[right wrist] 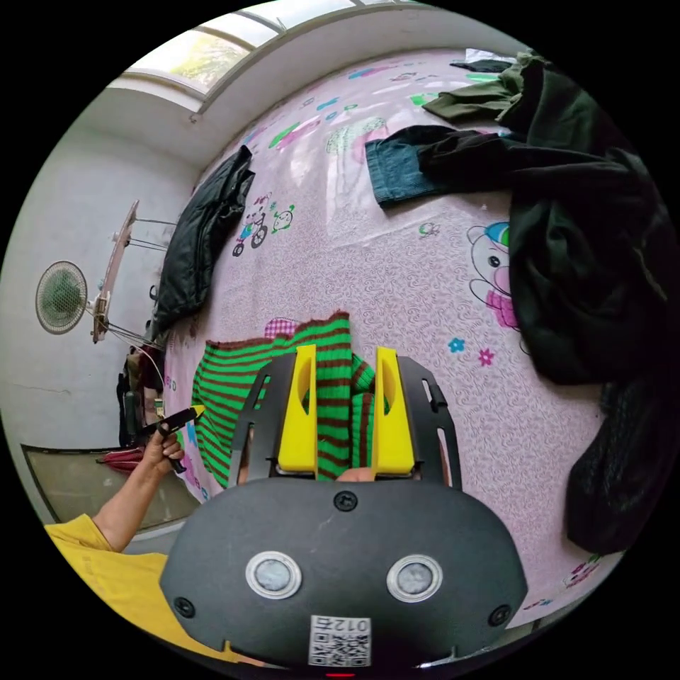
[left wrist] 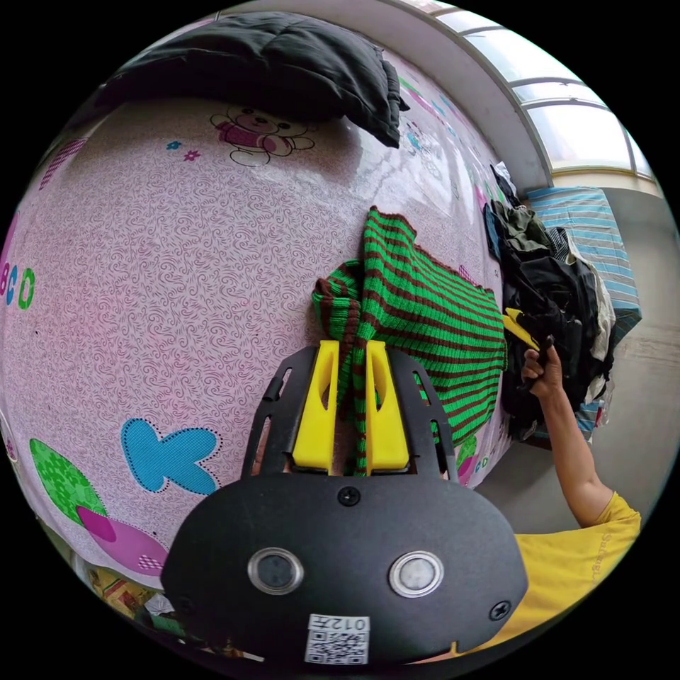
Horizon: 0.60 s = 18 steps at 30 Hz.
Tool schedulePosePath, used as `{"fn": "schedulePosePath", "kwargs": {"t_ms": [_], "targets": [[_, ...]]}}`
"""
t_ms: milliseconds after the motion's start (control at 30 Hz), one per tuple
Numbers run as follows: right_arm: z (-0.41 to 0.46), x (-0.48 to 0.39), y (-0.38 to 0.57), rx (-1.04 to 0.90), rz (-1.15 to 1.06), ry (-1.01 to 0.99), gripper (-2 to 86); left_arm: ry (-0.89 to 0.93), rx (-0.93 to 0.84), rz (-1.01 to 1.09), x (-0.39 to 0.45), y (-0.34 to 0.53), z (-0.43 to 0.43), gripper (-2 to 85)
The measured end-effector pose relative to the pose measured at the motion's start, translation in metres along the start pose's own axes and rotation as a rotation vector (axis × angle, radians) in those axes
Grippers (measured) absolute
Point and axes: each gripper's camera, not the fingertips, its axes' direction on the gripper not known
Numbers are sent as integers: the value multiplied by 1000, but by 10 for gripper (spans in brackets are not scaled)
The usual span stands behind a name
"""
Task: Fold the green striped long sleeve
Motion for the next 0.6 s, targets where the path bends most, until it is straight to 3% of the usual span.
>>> {"fn": "schedulePosePath", "kwargs": {"t_ms": [100,200,367,600], "targets": [[21,-5,-6,-107,-12,19,53,7,1,-3,-2,1,-2,58],[11,-19,8,-33,-88,21,28,12,2,-5,-3,2,-4,57],[-29,-52,70,71,-283,-231,17,0,6,-1,-2,4,-7,53],[6,-98,220,-274,-545,-527,15,17,20,-35,-5,10,-11,37]]}}
